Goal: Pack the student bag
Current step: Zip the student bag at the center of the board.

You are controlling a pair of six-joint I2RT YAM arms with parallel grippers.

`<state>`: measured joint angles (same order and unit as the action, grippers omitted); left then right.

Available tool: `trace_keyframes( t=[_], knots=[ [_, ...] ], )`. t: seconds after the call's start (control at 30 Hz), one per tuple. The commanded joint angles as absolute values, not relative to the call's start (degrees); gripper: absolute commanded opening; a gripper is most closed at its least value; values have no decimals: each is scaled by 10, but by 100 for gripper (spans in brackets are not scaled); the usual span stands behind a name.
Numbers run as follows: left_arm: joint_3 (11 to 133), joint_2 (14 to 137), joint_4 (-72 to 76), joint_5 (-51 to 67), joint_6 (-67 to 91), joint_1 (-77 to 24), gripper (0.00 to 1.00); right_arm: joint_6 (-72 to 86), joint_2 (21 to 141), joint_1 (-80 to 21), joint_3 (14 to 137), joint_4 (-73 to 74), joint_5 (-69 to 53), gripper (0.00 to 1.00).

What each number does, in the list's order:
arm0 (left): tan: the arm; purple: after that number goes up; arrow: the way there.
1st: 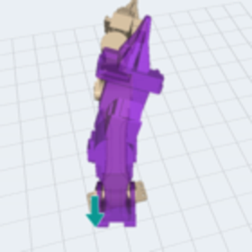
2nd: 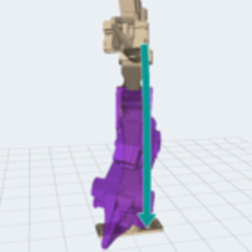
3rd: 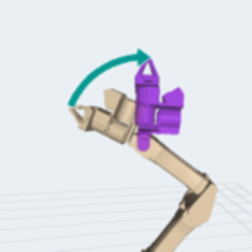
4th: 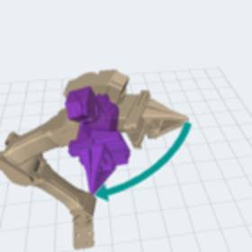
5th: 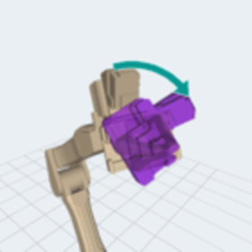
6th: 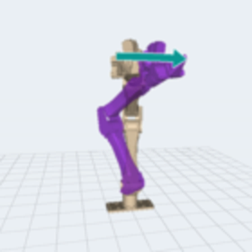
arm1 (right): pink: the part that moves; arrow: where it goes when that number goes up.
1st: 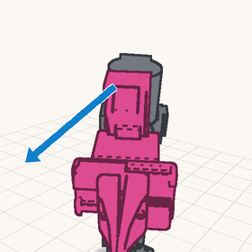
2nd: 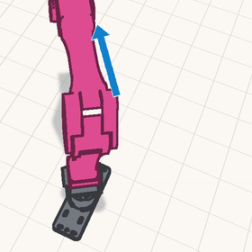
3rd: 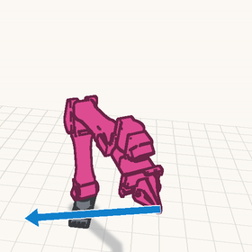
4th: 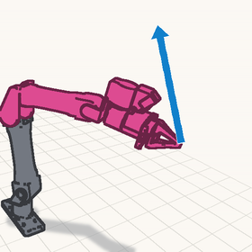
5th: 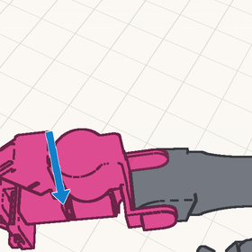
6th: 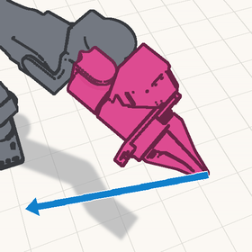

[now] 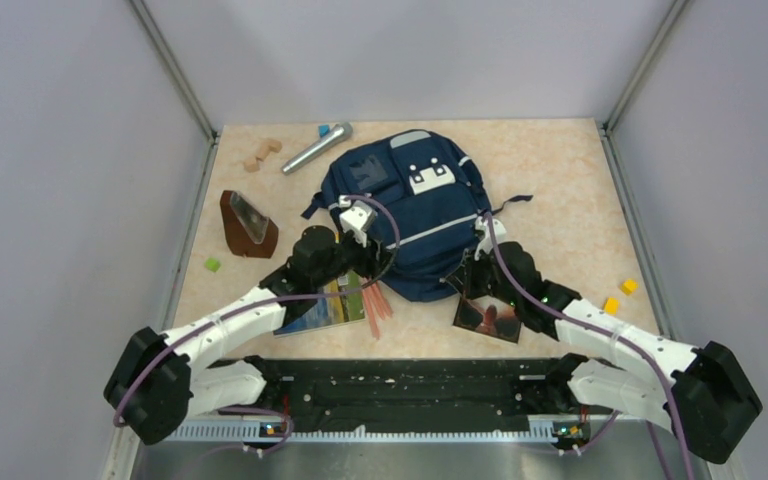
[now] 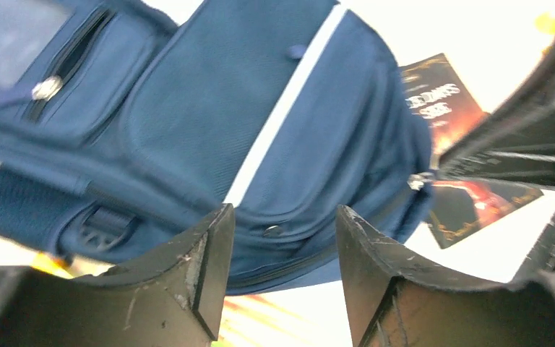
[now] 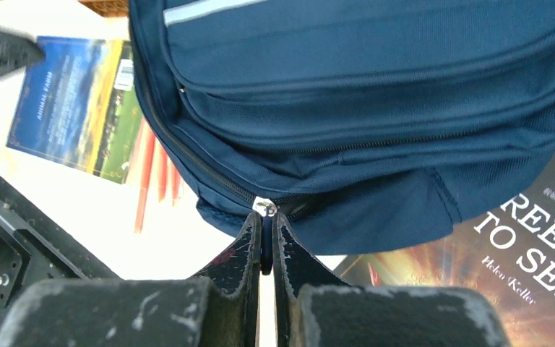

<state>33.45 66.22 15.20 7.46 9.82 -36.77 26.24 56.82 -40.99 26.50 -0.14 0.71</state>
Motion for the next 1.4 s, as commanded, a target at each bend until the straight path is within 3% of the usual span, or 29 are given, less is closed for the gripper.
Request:
trace_keyframes(
  t=[0.0,0.33,0.83,1.0,1.07,1.23,1.37],
  knots=[
    [341,643,197,147,14,-404,60,235,550,-410,323,5,3,0],
    [371,753,247,235,-16,-443,61,230,519,-411,340,21,3,0],
    [420,876,304,250,-4,-466,63,233,510,-411,339,22,-20,0],
    [428,899,309,236,-5,-471,60,233,505,-411,337,24,-18,0],
    [429,904,312,223,-5,-472,51,232,505,-411,335,24,-18,0],
    [434,908,306,212,-4,-475,2,228,504,-411,326,23,-9,0],
    [423,894,300,199,-3,-475,0,219,510,-411,315,33,35,0]
  ],
)
